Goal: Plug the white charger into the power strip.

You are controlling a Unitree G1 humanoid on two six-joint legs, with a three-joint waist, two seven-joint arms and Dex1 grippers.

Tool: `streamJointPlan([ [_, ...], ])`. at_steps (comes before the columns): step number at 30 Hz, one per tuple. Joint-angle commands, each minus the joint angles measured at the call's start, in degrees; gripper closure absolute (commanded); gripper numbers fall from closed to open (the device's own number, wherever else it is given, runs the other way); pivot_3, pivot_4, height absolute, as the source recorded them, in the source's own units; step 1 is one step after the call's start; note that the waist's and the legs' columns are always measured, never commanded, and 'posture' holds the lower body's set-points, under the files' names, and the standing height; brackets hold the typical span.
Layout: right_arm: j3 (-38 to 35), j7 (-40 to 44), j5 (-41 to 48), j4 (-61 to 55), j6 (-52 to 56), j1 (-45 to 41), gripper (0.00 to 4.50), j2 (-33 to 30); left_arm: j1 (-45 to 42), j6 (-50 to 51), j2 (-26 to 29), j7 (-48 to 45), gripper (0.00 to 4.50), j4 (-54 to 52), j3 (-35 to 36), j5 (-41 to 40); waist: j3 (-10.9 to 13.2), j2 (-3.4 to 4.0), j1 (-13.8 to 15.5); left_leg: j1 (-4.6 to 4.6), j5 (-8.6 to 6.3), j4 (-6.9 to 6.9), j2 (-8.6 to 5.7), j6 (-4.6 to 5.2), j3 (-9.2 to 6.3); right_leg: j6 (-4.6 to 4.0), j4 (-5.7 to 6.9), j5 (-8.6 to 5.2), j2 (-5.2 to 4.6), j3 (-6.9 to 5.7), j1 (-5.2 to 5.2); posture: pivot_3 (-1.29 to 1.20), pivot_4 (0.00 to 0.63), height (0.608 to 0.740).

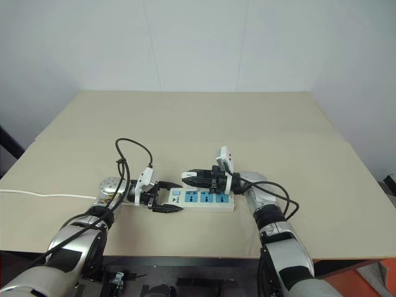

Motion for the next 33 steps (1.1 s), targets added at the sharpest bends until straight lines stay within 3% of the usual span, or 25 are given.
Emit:
streamJointPlan([
  [1, -0.81, 0.58, -0.14, -1.49, 0.26, 0.71, 3.38, -0.36, 0.91, 0.24, 0.33, -0.77, 1.19, 0.54, -1.98, 0.98, 0.0, 0.0, 0.0, 0.0, 0.0, 0.0, 0.0, 0.0, 0.0, 0.0, 0.0, 0.0, 0.0, 0.0, 0.0, 0.0, 0.15, 0.74],
  [20, -2.07, 0.29, -1.05, -0.28, -2.24, 3.68, 3.38, 0.08, 0.82, 0.84, 0.85, -0.77, 1.19, -0.27, -3.71, -0.85, 0.0, 0.0, 0.01, -0.01, 0.0, -0.01, 0.0, 0.0, 0.0, 0.0, -0.01, 0.0, 0.0, 0.0, -0.01, 0.0, 0.15, 0.74],
  [24, -2.73, -0.87, -2.33, 1.79, -10.26, 6.04, 3.38, 1.01, 0.96, 1.0, 0.88, -0.77, 1.19, -0.55, -4.3, -1.55, 0.0, 0.0, 0.01, -0.01, 0.0, -0.01, 0.0, 0.0, 0.0, 0.01, -0.03, -0.01, 0.0, 0.0, 0.0, 0.0, 0.15, 0.74],
  [33, -1.22, 1.73, -4.78, 6.13, -16.42, 6.4, 3.38, 0.98, 1.43, 1.29, 1.15, -0.77, 1.19, -1.23, -5.68, -3.17, -0.02, -0.03, 0.07, 0.11, 0.0, -0.01, 0.0, 0.0, 0.0, 0.02, -0.04, -0.01, 0.0, 0.0, 0.13, 0.0, 0.15, 0.74],
])
